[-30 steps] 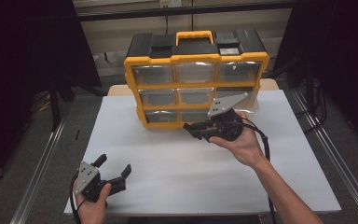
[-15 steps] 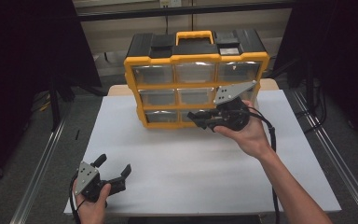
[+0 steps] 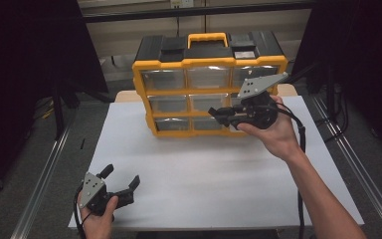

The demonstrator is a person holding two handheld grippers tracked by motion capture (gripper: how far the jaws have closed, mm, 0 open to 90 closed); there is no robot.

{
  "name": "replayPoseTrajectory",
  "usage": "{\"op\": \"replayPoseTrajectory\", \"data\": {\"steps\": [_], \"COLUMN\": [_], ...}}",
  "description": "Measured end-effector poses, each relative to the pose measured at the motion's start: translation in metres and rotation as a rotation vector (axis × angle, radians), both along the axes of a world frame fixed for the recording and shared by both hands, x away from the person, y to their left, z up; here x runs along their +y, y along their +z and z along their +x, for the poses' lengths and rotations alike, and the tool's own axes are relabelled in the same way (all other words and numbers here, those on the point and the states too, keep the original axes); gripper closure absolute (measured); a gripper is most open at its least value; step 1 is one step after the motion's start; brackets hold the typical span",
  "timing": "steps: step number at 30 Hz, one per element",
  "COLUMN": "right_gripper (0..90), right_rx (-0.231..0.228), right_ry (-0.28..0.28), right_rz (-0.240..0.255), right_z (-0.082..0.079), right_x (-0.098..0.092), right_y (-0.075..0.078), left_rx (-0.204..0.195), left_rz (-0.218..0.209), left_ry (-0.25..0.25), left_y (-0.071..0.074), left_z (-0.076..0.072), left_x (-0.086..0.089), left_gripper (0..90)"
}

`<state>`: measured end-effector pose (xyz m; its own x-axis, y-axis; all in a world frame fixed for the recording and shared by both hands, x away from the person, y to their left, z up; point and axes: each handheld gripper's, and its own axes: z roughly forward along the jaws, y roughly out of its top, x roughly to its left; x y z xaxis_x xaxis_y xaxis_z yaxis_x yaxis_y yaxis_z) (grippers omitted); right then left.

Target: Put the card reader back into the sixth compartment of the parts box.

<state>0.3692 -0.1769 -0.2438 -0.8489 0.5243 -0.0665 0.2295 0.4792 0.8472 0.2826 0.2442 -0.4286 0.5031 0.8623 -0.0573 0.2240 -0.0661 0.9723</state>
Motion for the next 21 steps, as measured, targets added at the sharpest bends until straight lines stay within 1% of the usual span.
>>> {"op": "replayPoseTrajectory", "data": {"steps": [7, 21], "right_gripper": [73.9, 74.0], "right_rx": [-0.002, 0.01], "right_ry": [-0.019, -0.072], "right_rz": [-0.012, -0.012], "right_z": [0.002, 0.009], "right_x": [-0.008, -0.027], "right_y": [0.009, 0.019], "left_rx": [0.0, -0.002], "left_rz": [-0.001, -0.003], "left_ry": [0.0, -0.005], "left_y": [0.0, 0.0], "left_z": [0.0, 0.0], "left_x": [0.0, 0.0], "left_gripper": [2.6, 2.6]}}
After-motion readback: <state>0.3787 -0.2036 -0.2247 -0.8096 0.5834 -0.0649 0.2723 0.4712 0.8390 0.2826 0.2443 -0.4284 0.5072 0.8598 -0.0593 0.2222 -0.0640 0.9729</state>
